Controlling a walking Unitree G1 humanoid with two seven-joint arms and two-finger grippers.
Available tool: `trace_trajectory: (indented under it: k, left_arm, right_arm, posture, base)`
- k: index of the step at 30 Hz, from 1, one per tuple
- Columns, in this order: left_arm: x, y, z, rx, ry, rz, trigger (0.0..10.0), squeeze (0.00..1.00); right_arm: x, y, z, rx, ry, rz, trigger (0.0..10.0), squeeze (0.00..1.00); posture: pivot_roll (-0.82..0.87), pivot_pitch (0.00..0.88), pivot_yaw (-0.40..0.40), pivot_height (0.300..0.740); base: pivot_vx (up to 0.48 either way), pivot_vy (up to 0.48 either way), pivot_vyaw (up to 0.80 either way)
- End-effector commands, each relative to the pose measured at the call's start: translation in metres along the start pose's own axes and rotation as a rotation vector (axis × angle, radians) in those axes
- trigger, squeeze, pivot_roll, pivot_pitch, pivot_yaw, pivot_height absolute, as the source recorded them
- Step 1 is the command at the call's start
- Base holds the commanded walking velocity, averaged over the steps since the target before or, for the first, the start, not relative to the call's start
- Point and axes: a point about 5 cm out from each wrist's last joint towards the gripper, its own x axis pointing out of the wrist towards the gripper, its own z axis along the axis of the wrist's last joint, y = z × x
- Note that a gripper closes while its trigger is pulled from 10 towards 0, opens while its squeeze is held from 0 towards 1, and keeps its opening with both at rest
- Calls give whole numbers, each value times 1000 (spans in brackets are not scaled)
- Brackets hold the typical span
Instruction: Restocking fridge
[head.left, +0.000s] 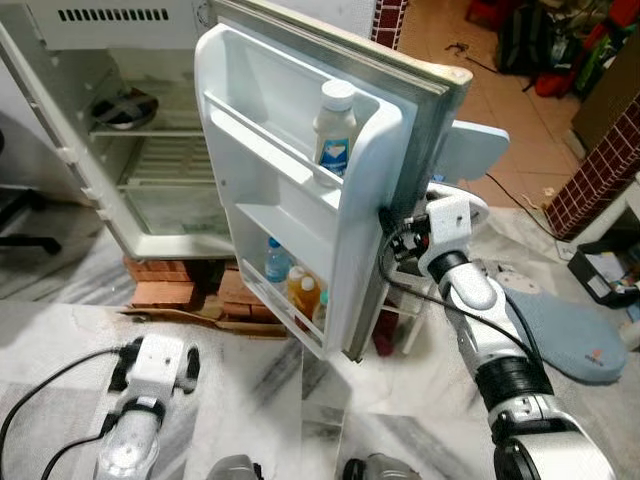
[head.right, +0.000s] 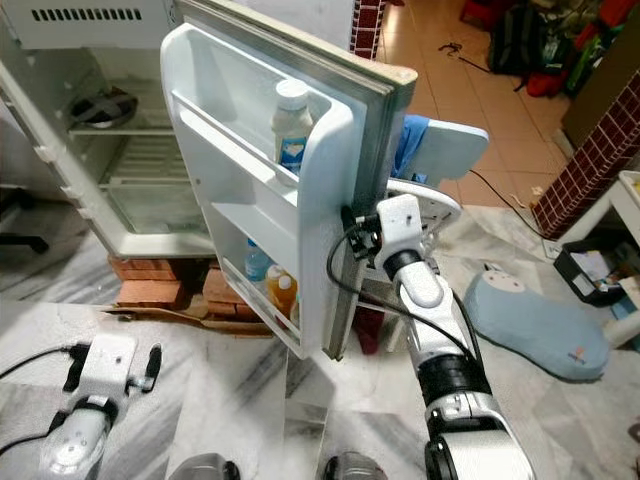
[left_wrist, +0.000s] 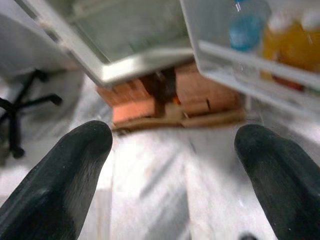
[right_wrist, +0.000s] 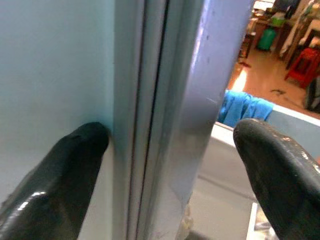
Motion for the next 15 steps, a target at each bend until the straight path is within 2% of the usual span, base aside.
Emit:
trace_trajectory:
  k: [1,2,4,5,6,7,8,9,10,11,13,14,15]
  left_arm:
    - [-3,1,2,1,-15,0,10000,0]
    - [-4,1,1,-2,-14,3,10000,0]
    - [-3,2,-2,-9,-9,14,10000,0]
    - [-2,3,-4,-12,-5,20,10000,0]
    - [0,5,-8,-13,1,25,10000,0]
    - [0,5,-8,-13,1,25,10000,0]
    - [3,5,-12,-12,9,25,10000,0]
    - [4,5,-14,-11,13,21,10000,0]
    - [4,5,-14,-11,13,21,10000,0]
    - [6,6,-18,-8,20,16,10000,0]
    - [7,6,-20,-7,24,14,10000,0]
    - [9,6,-24,-3,28,11,10000,0]
    - [9,6,-24,-3,28,11,10000,0]
  right_arm:
    - [18,8,26,69,-82,50,10000,0]
    - [23,13,33,107,-106,94,10000,0]
    - [24,33,42,208,-139,279,10000,0]
    - [19,45,48,276,-157,417,10000,0]
    - [7,60,54,354,-176,618,10000,0]
    - [7,60,54,354,-176,618,10000,0]
    - [-14,70,57,394,-171,806,10000,0]
    - [-26,72,56,408,-156,882,10000,0]
    - [-26,72,56,408,-156,882,10000,0]
    - [-44,72,50,425,-112,971,10000,0]
    - [-51,69,44,427,-83,985,10000,0]
    - [-61,60,31,450,-17,983,10000,0]
    - [-61,60,31,450,-17,983,10000,0]
  posture:
    - [150,114,-47,740]
    - [156,116,-47,740]
    - [163,116,-59,740]
    - [167,115,-62,740]
    - [166,114,-62,740]
    - [166,114,-62,740]
    - [164,114,-62,740]
    - [162,114,-62,740]
    - [162,114,-62,740]
    - [156,114,-60,740]
    - [153,114,-59,740]
    - [149,113,-55,740]
    - [149,113,-55,740]
  base:
    - [0,0,0]
    - [0,0,0]
    - [0,0,0]
    - [0,0,0]
    - [0,0,0]
    - [0,0,0]
    - [0,0,0]
    - [0,0,0]
    - [0,0,0]
    - [0,0,0]
    - [0,0,0]
    - [0,0,0]
    - [0,0,0]
